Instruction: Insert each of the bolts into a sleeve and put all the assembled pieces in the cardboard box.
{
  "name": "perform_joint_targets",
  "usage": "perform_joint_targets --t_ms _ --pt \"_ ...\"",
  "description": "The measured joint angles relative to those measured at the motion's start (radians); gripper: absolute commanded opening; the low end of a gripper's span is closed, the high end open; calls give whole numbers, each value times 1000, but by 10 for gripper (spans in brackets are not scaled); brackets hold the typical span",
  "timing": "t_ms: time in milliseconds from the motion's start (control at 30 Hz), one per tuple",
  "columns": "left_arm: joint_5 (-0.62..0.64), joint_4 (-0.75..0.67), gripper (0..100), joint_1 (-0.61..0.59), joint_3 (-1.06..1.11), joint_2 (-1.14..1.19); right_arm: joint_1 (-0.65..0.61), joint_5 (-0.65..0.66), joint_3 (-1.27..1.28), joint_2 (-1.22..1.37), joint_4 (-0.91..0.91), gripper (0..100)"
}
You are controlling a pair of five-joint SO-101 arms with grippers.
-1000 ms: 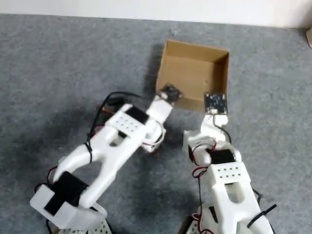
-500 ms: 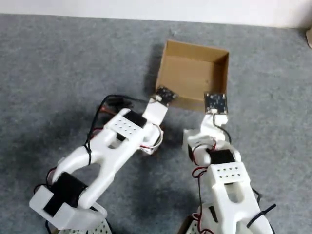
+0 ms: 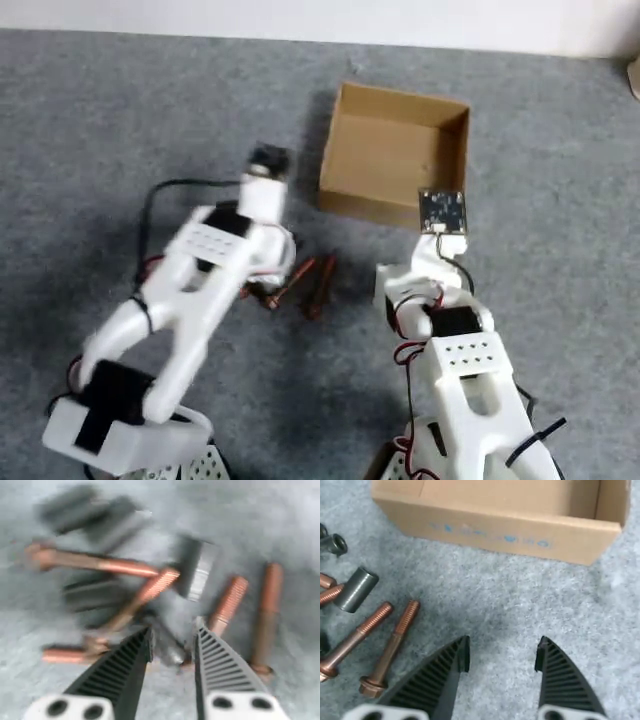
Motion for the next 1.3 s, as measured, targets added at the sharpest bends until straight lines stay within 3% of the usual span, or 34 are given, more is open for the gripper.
perform_joint_targets --t_ms 200,600,700,900,1300 --pt "249 -163 144 -152 3 -12 0 0 0 0 0 205" --pt "617 -350 143 -186 12 86 0 0 14 -2 0 205" --pt "644 -328 144 -203 -25 170 0 0 14 -2 0 205" --pt "721 -110 145 -203 -190 265 0 0 14 -2 0 205" --pt "741 -77 140 -209 -358 511 0 0 14 -2 0 205"
